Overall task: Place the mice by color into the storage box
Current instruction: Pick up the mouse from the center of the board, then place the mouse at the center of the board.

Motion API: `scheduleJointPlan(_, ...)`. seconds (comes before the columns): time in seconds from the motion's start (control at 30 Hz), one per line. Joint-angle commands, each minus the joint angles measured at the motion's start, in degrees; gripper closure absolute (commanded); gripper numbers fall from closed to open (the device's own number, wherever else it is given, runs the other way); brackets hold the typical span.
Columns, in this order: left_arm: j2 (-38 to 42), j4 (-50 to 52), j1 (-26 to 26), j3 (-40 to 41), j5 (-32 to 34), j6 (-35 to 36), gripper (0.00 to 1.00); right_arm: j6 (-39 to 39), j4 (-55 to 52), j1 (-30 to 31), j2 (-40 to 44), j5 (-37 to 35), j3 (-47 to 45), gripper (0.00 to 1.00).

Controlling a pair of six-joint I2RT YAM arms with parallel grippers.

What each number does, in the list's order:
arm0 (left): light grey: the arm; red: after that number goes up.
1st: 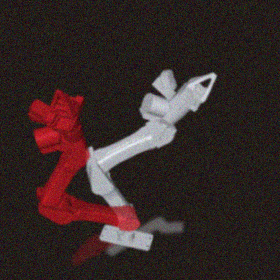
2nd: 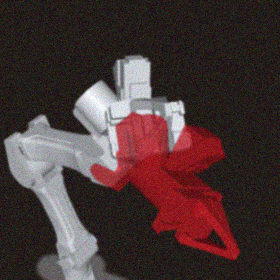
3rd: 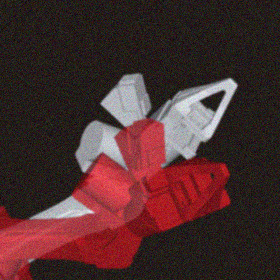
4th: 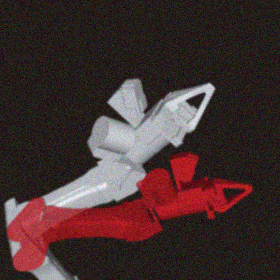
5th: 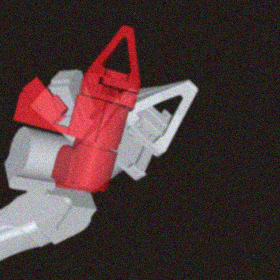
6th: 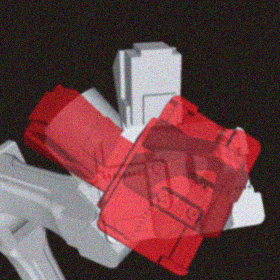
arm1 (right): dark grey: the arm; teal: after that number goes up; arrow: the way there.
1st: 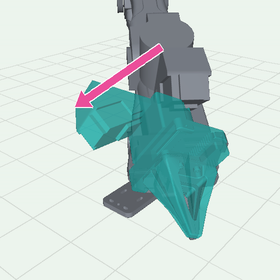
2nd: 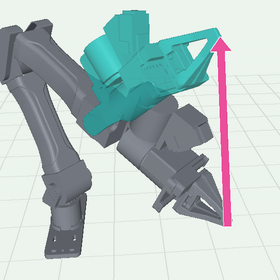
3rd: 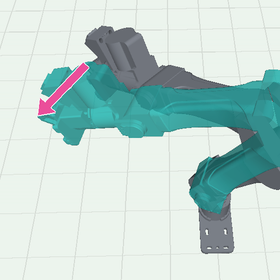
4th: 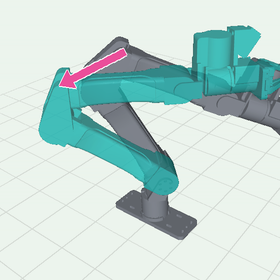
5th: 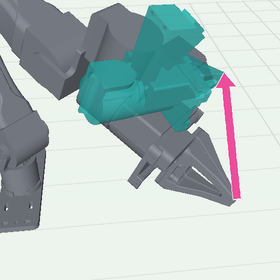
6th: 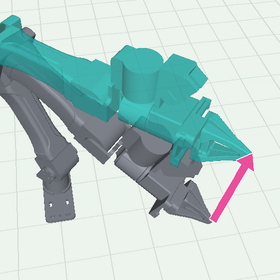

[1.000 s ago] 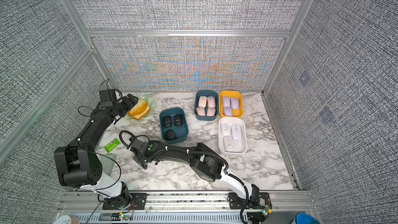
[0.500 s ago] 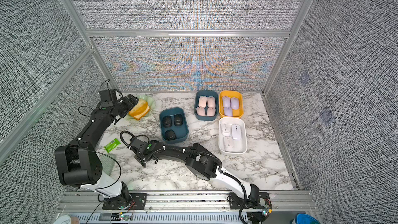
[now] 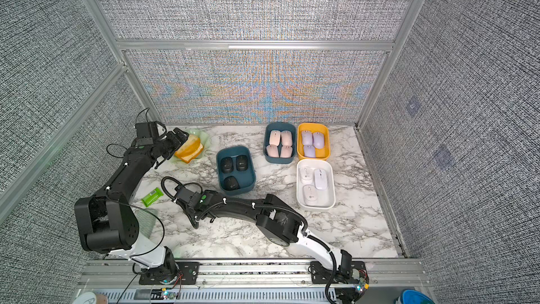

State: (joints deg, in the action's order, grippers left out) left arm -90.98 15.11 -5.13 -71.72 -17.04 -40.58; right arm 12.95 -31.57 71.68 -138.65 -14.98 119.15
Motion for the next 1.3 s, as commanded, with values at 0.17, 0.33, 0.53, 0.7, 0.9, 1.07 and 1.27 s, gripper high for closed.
scheduleJointPlan(0.17, 0.4, -0.4, -0.2, 0.3, -1.2, 0.0, 0.10, 0.9, 2.4, 0.9, 5.1, -1.0, -5.3, 0.40)
scheduleJointPlan(0.33, 0.4, -0.4, -0.2, 0.4, -1.3, 0.1, 0.09, 2.1, 4.1, 1.1, 9.6, -1.5, -11.8, 0.40)
scheduleJointPlan(0.53, 0.2, -0.8, -0.1, 0.4, -2.1, 0.0, 0.09, 4.1, 5.8, 1.6, 16.3, -3.2, -21.5, 0.40)
scheduleJointPlan(0.7, -0.1, -1.7, 0.1, 0.9, -4.1, -0.5, 0.10, 6.2, 6.4, 1.6, 21.6, -5.5, -30.4, 0.40)
scheduleJointPlan(0.9, -1.0, -2.2, 2.2, 1.0, -5.6, -0.6, 0.10, 8.2, 5.3, 1.6, 26.3, -7.9, -38.1, 0.40)
scheduleJointPlan(1.07, -2.0, -2.3, 5.3, 1.0, -6.1, -0.3, 0.10, 9.1, 4.6, 1.2, 28.6, -8.8, -43.5, 0.40)
scheduleJointPlan(1.27, -3.0, -1.9, 8.8, 0.4, -6.4, 0.3, 0.10, 10.0, 4.4, 1.0, 30.6, -8.8, -48.6, 0.40)
